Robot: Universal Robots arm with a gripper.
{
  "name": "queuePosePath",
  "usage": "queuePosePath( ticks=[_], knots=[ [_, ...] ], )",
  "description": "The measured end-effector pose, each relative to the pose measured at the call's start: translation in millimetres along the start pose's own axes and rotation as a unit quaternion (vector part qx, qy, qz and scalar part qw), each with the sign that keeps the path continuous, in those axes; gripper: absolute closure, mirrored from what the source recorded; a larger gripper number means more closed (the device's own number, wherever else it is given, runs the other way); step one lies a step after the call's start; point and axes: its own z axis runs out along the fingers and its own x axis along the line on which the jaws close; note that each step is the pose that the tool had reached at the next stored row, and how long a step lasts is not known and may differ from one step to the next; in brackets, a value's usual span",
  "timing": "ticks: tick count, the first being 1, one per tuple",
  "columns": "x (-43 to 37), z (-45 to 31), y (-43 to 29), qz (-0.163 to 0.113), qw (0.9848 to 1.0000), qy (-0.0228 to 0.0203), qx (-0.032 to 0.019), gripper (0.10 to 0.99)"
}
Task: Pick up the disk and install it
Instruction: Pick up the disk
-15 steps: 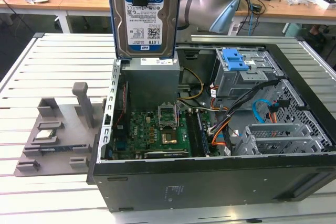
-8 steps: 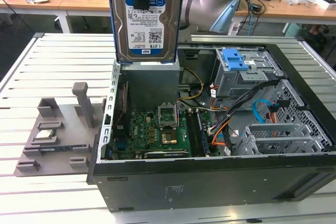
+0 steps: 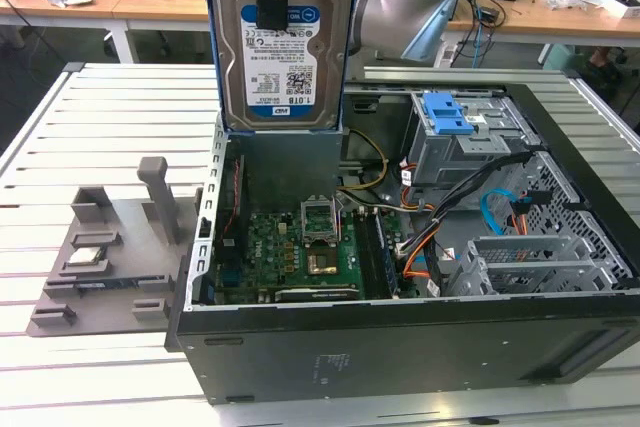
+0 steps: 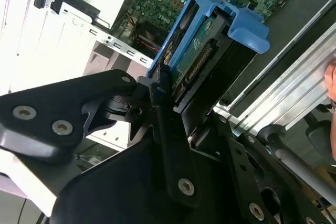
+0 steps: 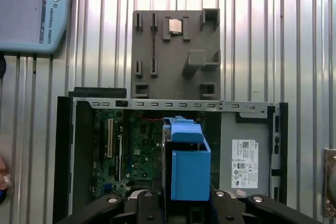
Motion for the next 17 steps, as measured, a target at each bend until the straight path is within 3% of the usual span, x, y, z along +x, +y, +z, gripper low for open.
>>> queuePosePath(
  ticks=[17],
  knots=[
    [36.9,1.2,-4.3,0.000,1.0000,0.0000,0.0000,0.729]
  ],
)
